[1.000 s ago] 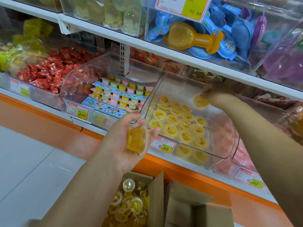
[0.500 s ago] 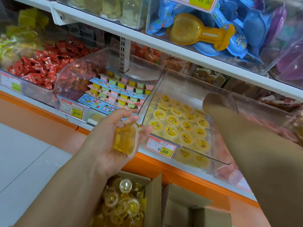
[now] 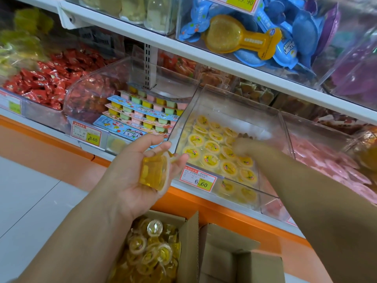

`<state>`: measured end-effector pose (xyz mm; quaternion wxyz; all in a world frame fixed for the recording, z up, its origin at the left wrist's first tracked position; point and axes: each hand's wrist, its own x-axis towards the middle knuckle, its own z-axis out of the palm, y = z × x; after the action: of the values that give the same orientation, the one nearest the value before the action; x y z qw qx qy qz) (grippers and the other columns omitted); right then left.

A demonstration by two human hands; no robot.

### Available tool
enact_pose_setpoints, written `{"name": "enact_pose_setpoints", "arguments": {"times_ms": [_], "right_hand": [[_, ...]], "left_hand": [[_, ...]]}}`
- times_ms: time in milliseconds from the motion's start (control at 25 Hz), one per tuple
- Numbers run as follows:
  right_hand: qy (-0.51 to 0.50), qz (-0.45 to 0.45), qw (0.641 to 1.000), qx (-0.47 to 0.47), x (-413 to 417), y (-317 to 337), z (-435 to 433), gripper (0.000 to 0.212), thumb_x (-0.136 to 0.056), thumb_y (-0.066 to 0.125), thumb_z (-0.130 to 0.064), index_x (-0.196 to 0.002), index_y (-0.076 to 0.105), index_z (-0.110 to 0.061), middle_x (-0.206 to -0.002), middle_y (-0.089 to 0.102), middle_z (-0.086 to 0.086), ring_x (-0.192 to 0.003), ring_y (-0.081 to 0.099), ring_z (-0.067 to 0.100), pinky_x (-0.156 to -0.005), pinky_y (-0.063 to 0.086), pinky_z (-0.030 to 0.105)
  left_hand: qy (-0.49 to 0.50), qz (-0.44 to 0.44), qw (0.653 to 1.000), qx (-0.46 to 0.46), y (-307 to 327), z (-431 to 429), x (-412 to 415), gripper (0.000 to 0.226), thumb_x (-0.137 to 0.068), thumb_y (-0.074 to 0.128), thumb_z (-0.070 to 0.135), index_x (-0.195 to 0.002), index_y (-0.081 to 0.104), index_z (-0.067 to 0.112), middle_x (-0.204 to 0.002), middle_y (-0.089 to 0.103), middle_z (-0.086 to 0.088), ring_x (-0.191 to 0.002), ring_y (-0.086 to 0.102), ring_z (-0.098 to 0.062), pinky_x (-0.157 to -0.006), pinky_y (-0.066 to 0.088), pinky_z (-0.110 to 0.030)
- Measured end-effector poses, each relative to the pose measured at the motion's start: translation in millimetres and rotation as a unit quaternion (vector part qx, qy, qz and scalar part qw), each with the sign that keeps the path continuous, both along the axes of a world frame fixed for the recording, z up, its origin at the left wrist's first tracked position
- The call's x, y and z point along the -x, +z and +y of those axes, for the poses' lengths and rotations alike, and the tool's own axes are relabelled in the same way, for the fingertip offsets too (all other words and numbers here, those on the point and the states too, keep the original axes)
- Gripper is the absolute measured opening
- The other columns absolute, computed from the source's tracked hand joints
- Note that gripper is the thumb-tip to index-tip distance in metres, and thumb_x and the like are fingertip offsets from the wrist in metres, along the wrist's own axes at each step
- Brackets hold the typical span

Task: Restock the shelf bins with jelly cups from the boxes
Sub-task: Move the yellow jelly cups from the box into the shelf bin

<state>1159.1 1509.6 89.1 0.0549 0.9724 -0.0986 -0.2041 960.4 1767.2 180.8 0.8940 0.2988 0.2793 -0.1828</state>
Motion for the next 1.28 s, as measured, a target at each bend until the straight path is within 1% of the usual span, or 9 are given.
{"name": "enact_pose_setpoints", "arguments": {"times_ms": [160, 240, 680, 800, 880, 960, 1080, 1200, 1280], "right_hand": [[0.008, -0.079, 0.995, -0.058, 9.8, -15.5, 9.1, 0.061, -0.099, 0.014, -0.053, -0.153, -0.005, -0.034, -0.162, -0.010, 0.004, -0.147, -0.011, 0.036, -0.116, -0.004, 0.053], [0.010, -0.073, 0.995, -0.070, 12.8, -19.9, 9.9, 0.061, -0.095, 0.011, -0.060, -0.151, -0.005, -0.040, -0.162, -0.011, -0.001, -0.146, -0.013, 0.036, -0.116, -0.005, 0.054], [-0.035, -0.082, 0.991, -0.101, 21.5, -11.8, 8.3, 0.065, -0.096, 0.008, -0.062, -0.153, -0.002, -0.032, -0.162, -0.010, 0.006, -0.148, -0.011, 0.031, -0.116, -0.007, 0.052], [-0.010, -0.139, 0.977, -0.160, 34.3, 12.6, 24.4, 0.061, -0.100, 0.011, -0.055, -0.154, 0.013, -0.026, -0.162, 0.008, 0.007, -0.148, 0.004, 0.031, -0.118, 0.004, 0.050], [0.029, -0.206, 0.940, -0.270, 58.1, 41.0, 42.1, 0.050, -0.103, 0.025, -0.045, -0.142, 0.045, -0.019, -0.148, 0.043, 0.008, -0.136, 0.037, 0.026, -0.110, 0.027, 0.036], [0.017, -0.237, 0.876, -0.420, 95.7, 70.8, 60.7, 0.031, -0.100, 0.044, -0.036, -0.109, 0.068, -0.018, -0.110, 0.069, 0.005, -0.100, 0.062, 0.023, -0.086, 0.047, 0.034], [0.052, -0.136, 0.802, -0.579, 165.7, 103.0, 82.7, 0.015, -0.090, 0.064, -0.030, -0.087, 0.068, -0.016, -0.081, 0.068, 0.005, -0.066, 0.065, 0.021, -0.057, 0.050, 0.032], [0.070, -0.103, 0.745, -0.655, 210.9, 103.7, 100.6, 0.033, -0.073, 0.075, -0.028, -0.101, 0.063, -0.014, -0.087, 0.061, 0.008, -0.064, 0.066, 0.023, -0.053, 0.050, 0.029], [0.041, -0.134, 0.715, -0.685, 216.5, 94.1, 107.7, 0.038, -0.076, 0.075, -0.015, -0.111, 0.060, -0.012, -0.087, 0.059, 0.007, -0.061, 0.065, 0.020, -0.053, 0.050, 0.027]], "left_hand": [[0.002, 0.000, 1.000, 0.009, 1.3, 3.3, 3.4, 0.020, -0.087, 0.067, 0.021, -0.097, 0.065, 0.004, -0.107, 0.065, -0.025, -0.062, 0.071, -0.027, -0.034, 0.046, -0.018], [0.001, -0.001, 1.000, 0.005, 0.6, 3.3, 4.7, 0.022, -0.087, 0.067, 0.021, -0.101, 0.065, 0.004, -0.107, 0.064, -0.025, -0.064, 0.071, -0.027, -0.034, 0.046, -0.018], [-0.002, -0.009, 1.000, -0.001, 3.1, 6.2, 8.9, 0.023, -0.086, 0.066, 0.020, -0.102, 0.064, 0.002, -0.110, 0.062, -0.026, -0.063, 0.071, -0.029, -0.033, 0.046, -0.019], [0.002, -0.004, 1.000, -0.002, 4.1, 6.1, 9.6, 0.021, -0.088, 0.066, 0.020, -0.100, 0.065, 0.002, -0.114, 0.061, -0.026, -0.062, 0.072, -0.028, -0.035, 0.047, -0.019], [0.008, 0.000, 1.000, -0.001, 0.0, 4.0, 7.2, 0.027, -0.089, 0.067, 0.022, -0.109, 0.064, 0.004, -0.116, 0.062, -0.023, -0.062, 0.072, -0.027, -0.037, 0.049, -0.020], [0.034, -0.006, 0.999, -0.013, -6.9, 1.2, 1.7, 0.041, -0.089, 0.069, 0.025, -0.126, 0.060, 0.009, -0.116, 0.064, -0.020, -0.061, 0.070, -0.024, -0.041, 0.052, -0.023], [0.093, -0.013, 0.990, -0.106, -16.0, -7.6, -7.2, 0.046, -0.093, 0.067, 0.035, -0.133, 0.055, 0.016, -0.111, 0.065, -0.014, -0.065, 0.068, -0.021, -0.044, 0.054, -0.029], [0.106, -0.066, 0.982, -0.140, -18.3, -21.5, -8.4, 0.040, -0.100, 0.055, 0.039, -0.130, 0.052, 0.012, -0.104, 0.065, -0.015, -0.083, 0.069, -0.030, -0.070, 0.061, -0.048], [0.085, -0.106, 0.984, -0.114, -16.8, -28.5, -6.4, 0.038, -0.103, 0.048, 0.037, -0.131, 0.050, 0.010, -0.098, 0.067, -0.019, -0.076, 0.069, -0.032, -0.069, 0.057, -0.044]]}}
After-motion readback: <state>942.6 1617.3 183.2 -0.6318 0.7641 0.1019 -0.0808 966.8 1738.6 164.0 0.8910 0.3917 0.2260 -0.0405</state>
